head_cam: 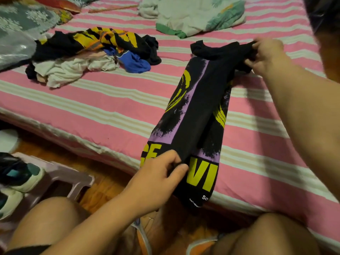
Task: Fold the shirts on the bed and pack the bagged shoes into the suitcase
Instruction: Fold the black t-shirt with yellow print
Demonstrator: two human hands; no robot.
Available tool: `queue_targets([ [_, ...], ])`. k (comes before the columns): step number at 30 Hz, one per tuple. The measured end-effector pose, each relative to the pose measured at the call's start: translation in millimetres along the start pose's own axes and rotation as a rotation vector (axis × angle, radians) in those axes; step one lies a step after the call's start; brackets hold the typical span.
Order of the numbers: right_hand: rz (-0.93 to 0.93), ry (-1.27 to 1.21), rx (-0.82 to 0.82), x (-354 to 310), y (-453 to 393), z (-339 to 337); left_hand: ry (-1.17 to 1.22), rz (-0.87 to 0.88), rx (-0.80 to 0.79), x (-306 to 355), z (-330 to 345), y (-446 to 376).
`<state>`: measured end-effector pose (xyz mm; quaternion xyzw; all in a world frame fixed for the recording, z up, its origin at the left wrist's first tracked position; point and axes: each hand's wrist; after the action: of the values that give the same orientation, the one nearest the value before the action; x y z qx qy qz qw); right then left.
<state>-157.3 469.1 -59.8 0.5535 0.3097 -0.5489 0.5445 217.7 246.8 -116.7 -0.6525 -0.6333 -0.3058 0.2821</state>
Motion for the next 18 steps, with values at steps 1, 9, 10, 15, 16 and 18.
queue_targets([
  [1,-0.005,0.008,0.003,-2.9,-0.6,-3.9,-0.045,0.003,-0.05,8.4,8.2,-1.9],
  [9,0.151,0.16,-0.102,49.5,15.0,-49.1,-0.368,-0.119,-0.308,-0.6,83.6,5.0],
  [10,0.124,0.151,-0.1,53.6,17.3,-50.9,-0.354,-0.117,-0.322,-1.5,82.1,7.9],
  [15,-0.034,0.511,0.053,84.8,52.2,-64.2,-0.152,-0.278,0.192,-47.0,35.1,7.7],
  [16,-0.076,0.574,0.054,93.3,76.1,-67.5,-0.091,-0.368,0.317,-63.8,21.7,3.7],
  [18,-0.132,0.634,0.038,116.2,134.2,-74.4,0.101,-0.538,0.337,-93.5,3.5,-1.7],
])
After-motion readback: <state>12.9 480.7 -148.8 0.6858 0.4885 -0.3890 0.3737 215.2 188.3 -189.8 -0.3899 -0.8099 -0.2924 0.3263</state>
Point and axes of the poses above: each hand's wrist, its own y-axis away from the middle knuckle, its own z-axis out of the palm, x = y × z, and after that the axes turned 1 degree about -y, right-handed
